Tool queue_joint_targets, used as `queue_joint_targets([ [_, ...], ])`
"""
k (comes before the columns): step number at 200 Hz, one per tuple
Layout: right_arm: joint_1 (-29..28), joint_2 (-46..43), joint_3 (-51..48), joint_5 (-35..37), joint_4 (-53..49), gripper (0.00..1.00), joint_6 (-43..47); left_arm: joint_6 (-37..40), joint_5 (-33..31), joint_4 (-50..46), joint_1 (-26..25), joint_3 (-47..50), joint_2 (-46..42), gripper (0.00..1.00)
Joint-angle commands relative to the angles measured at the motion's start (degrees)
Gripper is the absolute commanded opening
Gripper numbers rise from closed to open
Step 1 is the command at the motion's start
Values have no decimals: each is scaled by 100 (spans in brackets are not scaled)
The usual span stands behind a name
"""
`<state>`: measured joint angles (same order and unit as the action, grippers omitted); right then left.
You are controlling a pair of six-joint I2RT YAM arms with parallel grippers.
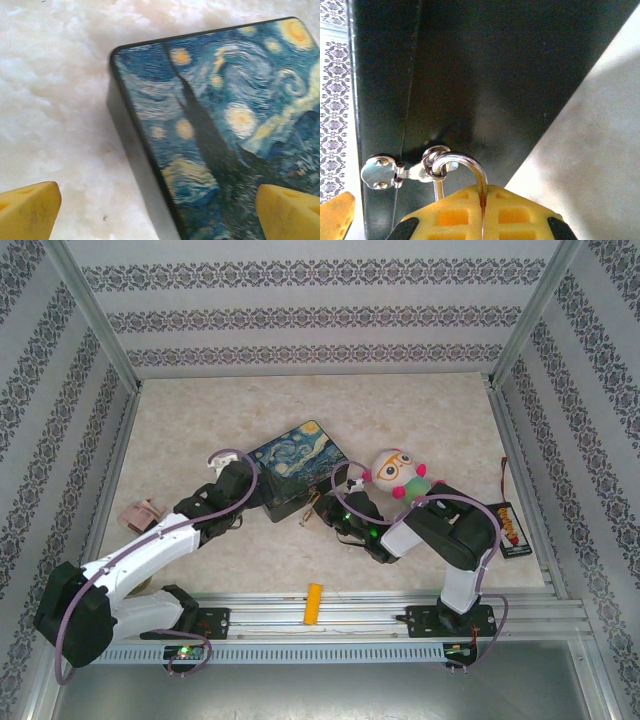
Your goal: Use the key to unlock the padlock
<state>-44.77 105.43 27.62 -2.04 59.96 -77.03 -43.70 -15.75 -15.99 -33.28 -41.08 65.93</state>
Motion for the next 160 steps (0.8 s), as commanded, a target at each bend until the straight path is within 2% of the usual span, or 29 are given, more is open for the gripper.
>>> queue_joint_targets([
  [1,-14,131,30,307,299,0,-138,132,-391,-305,-391,-290,284,99],
  [51,-6,193,-46,324,480,0,-215,211,-744,-769,-810,-727,1151,99],
  [160,163,250,-103,451,690,0,-276,-297,-1038,-1157,-630,18,1391,99],
])
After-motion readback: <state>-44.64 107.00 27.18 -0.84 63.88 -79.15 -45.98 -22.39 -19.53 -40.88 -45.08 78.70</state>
